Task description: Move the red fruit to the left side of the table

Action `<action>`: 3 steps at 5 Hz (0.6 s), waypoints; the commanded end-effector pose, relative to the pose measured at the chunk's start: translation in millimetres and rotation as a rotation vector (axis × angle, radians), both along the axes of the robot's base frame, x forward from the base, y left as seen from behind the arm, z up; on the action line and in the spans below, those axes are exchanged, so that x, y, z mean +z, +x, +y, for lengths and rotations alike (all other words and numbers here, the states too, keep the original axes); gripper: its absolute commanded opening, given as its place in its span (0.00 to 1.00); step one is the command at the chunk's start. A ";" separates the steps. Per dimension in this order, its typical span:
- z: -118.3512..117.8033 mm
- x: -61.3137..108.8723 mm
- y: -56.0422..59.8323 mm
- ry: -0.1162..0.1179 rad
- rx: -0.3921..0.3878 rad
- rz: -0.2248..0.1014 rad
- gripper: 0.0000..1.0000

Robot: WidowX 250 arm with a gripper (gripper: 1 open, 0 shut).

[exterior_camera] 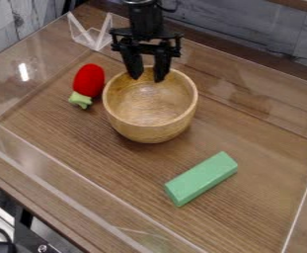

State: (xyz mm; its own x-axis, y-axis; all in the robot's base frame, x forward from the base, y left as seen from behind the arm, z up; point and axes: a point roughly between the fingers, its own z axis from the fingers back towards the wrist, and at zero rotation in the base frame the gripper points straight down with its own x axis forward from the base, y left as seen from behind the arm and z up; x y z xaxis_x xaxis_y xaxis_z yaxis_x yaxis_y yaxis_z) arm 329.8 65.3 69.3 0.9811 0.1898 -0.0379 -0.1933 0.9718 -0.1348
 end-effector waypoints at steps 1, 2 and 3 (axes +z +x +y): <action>-11.1 30.3 1.0 0.004 -0.017 -0.071 1.00; -24.3 37.4 -9.4 -0.002 0.045 -0.086 1.00; -39.5 44.3 -21.6 -0.007 0.095 -0.099 1.00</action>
